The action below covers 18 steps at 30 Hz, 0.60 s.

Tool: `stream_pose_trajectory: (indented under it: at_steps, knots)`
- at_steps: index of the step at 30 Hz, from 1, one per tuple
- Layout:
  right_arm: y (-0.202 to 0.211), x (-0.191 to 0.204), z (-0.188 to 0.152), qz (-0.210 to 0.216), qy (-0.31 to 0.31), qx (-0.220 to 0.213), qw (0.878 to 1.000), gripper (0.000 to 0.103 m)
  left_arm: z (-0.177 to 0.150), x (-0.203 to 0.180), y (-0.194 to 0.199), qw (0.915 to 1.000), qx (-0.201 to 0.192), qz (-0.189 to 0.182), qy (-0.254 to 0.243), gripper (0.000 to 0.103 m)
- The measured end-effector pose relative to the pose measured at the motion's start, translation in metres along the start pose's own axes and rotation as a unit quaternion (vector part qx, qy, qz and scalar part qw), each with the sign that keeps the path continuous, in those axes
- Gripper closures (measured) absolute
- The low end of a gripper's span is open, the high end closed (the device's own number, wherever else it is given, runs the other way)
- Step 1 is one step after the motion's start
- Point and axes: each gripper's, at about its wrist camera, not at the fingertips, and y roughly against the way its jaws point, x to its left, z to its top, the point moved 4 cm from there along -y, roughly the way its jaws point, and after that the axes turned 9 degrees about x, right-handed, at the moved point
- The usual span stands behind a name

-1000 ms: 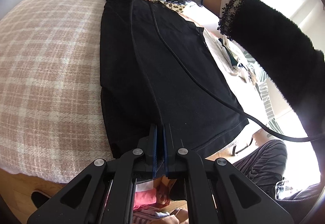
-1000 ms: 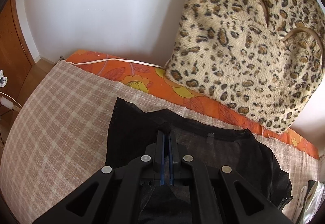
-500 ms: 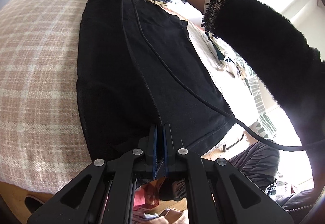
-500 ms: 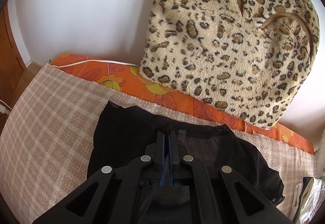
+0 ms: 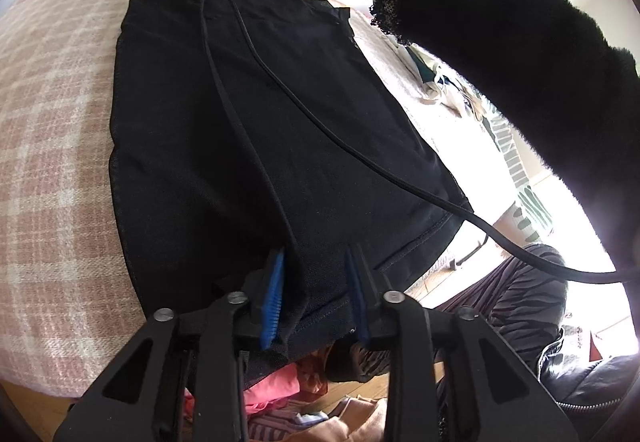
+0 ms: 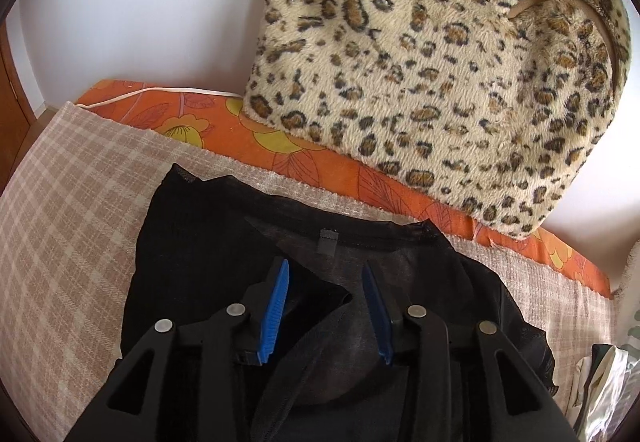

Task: Fold small clothes

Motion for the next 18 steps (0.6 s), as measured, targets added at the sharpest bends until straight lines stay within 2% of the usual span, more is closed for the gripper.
stream_pose_trajectory:
  at_steps: [4, 10, 13, 18]
  knots:
    - [0.015, -0.014, -0.007, 0.018, -0.016, -0.011, 1.000, 0.063, -0.001, -0.013, 0.004, 0.9997, -0.010, -0.011, -0.020, 0.063]
    - [0.041, -0.028, -0.029, 0.046, -0.034, -0.022, 0.998, 0.063, -0.005, -0.003, 0.025, 0.9994, -0.035, -0.006, -0.006, 0.063]
    - [0.056, -0.032, -0.042, 0.054, -0.034, -0.027, 0.998, 0.062, -0.005, 0.001, 0.044, 0.9973, -0.070, 0.019, -0.004, 0.063]
    - [0.089, -0.043, -0.066, 0.069, -0.049, -0.048, 0.995, 0.058, -0.003, 0.009, 0.083, 0.9887, -0.137, 0.062, -0.003, 0.063]
